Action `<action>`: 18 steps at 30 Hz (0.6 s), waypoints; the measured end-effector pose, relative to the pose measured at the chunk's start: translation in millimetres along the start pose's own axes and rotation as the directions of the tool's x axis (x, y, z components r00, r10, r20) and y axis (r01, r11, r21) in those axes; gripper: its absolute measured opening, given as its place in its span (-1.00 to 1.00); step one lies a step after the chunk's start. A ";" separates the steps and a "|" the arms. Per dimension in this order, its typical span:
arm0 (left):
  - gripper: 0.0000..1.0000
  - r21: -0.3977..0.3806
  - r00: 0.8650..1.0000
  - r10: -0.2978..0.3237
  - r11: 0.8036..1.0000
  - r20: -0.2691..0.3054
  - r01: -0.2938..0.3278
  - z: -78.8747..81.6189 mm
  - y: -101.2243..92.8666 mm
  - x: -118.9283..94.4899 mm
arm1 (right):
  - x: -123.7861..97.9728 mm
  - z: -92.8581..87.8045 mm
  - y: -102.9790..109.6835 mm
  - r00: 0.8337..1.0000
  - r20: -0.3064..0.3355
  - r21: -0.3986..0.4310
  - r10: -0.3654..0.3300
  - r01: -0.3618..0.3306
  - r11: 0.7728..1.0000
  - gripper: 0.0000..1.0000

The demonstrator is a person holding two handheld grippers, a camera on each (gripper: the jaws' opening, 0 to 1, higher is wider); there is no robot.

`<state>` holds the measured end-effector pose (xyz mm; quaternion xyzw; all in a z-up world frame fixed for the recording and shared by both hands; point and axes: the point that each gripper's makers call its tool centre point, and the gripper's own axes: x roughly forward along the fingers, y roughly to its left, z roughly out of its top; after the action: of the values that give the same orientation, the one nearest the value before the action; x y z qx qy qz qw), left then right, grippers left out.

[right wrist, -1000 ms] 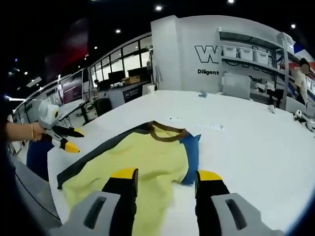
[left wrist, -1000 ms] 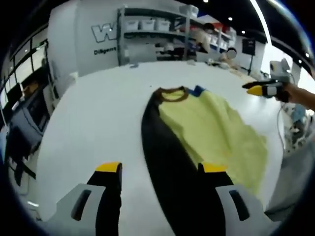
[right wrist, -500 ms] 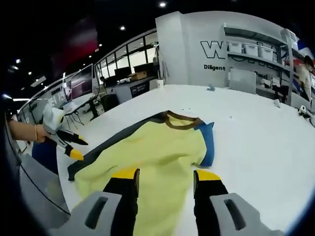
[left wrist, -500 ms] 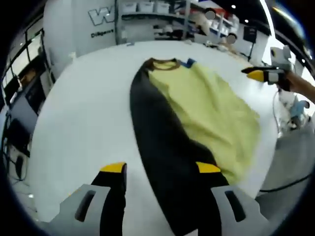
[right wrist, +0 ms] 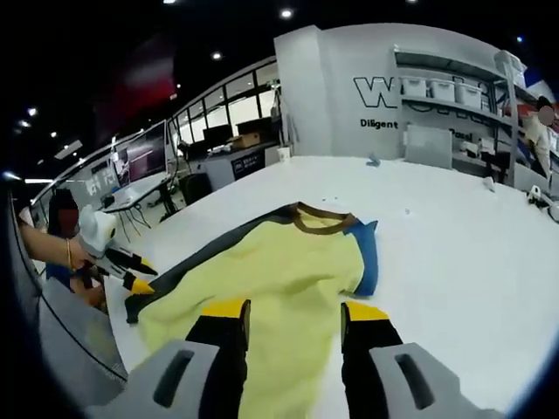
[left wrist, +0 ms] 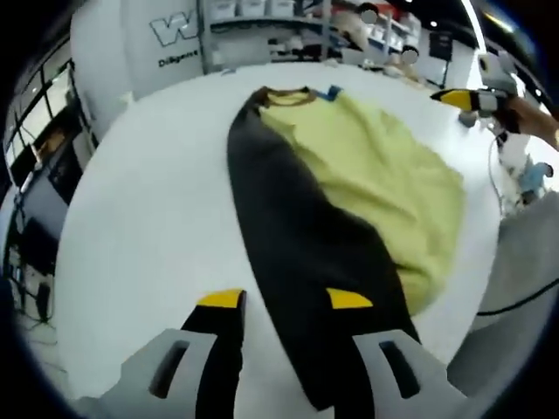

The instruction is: Fold the garment on the visible template until the final outline fits inside the template.

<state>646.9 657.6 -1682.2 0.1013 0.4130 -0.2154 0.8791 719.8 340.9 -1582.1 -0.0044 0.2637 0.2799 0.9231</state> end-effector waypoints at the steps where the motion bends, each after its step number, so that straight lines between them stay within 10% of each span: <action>1: -0.39 0.002 1.000 0.003 1.000 0.005 -0.003 -0.3 -0.2 0.2 | -0.2 -1.4 0.2 1.000 -0.004 -0.001 -0.001 0.001 1.000 -0.25; 18: -1.00 -0.007 1.000 -0.002 1.000 0.012 0.002 1.7 -13.3 -1.9 | -9.1 -31.1 8.2 0.997 -0.073 -0.011 -0.015 0.014 1.000 -0.24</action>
<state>640.8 645.8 -1679.6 0.0965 0.4085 -0.2156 0.8817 694.1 338.2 -1603.2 -0.0211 0.2957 0.2742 0.9148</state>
